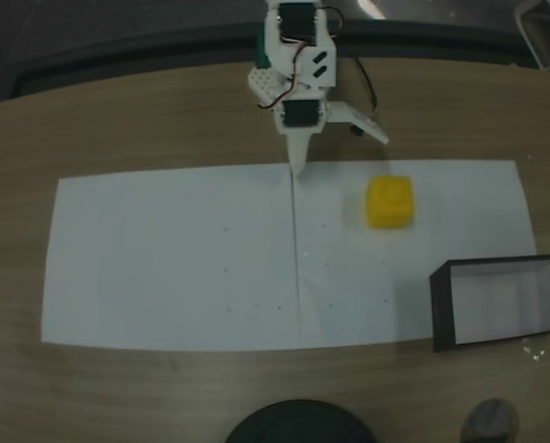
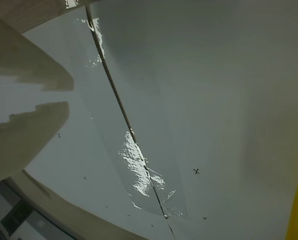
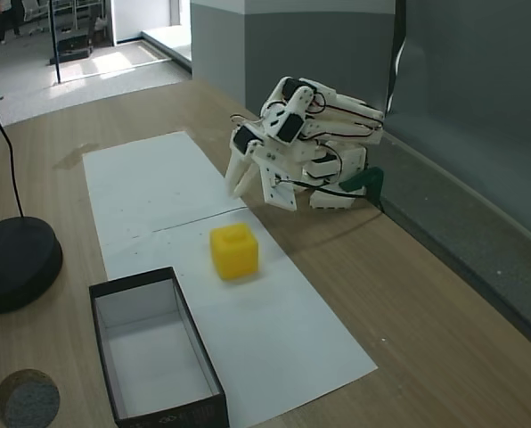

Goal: Grab a yellow square and put it in the box.

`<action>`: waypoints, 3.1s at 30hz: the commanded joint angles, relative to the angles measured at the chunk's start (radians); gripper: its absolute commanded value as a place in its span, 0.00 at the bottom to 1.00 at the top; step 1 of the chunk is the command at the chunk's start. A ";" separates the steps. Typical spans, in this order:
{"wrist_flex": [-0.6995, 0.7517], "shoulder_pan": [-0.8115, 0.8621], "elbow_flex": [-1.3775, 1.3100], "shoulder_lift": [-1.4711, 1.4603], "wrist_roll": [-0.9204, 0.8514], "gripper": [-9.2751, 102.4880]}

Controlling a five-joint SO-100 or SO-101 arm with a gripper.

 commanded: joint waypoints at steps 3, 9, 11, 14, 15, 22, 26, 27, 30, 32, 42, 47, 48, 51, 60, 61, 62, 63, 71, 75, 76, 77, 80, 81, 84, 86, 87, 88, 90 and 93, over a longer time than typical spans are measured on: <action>0.002 -0.018 -0.051 0.018 0.002 0.08; 0.002 -0.018 -0.051 0.018 0.002 0.08; 0.002 -0.018 -0.051 0.018 0.002 0.08; 0.002 -0.023 -0.051 0.018 -0.002 0.09; -0.006 -0.026 -0.051 0.018 -0.005 0.09; -0.202 -0.018 -0.091 0.018 -0.006 0.20; -0.275 -0.029 -0.202 0.015 -0.006 0.25; -0.287 -0.029 -0.247 0.002 -0.006 0.26; -0.287 -0.028 -0.387 -0.032 -0.006 0.26; -0.278 -0.029 -0.471 -0.101 -0.006 0.30; 0.097 -0.225 -1.042 -0.830 0.005 0.37; 0.333 -0.471 -1.235 -1.146 0.006 0.37; 0.345 -0.497 -1.239 -1.195 0.005 0.37; 0.334 -0.511 -1.239 -1.328 -0.005 0.37; 0.209 -0.503 -1.180 -1.565 0.005 0.41; 0.189 -0.500 -1.169 -1.577 0.005 0.41; 0.170 -0.500 -1.157 -1.588 0.005 0.41; 0.150 -0.500 -1.147 -1.595 0.003 0.41; 0.052 -0.502 -1.078 -1.614 0.032 0.41; 0.052 -0.500 -1.065 -1.614 0.032 0.41; 0.051 -0.500 -1.060 -1.614 0.032 0.41; 0.041 -0.503 -1.058 -1.614 0.037 0.41; 0.003 -0.505 -1.035 -1.614 0.040 0.41; -0.006 -0.505 -1.028 -1.614 0.046 0.41; -0.025 -0.509 -1.020 -1.615 0.060 0.41; -0.025 -0.509 -1.020 -1.615 0.058 0.41; -0.025 -0.511 -1.020 -1.615 0.058 0.41; -0.026 -0.511 -1.020 -1.615 0.058 0.41; -0.026 -0.511 -1.020 -1.615 0.060 0.41; -0.029 -0.517 -1.014 -1.624 0.058 0.41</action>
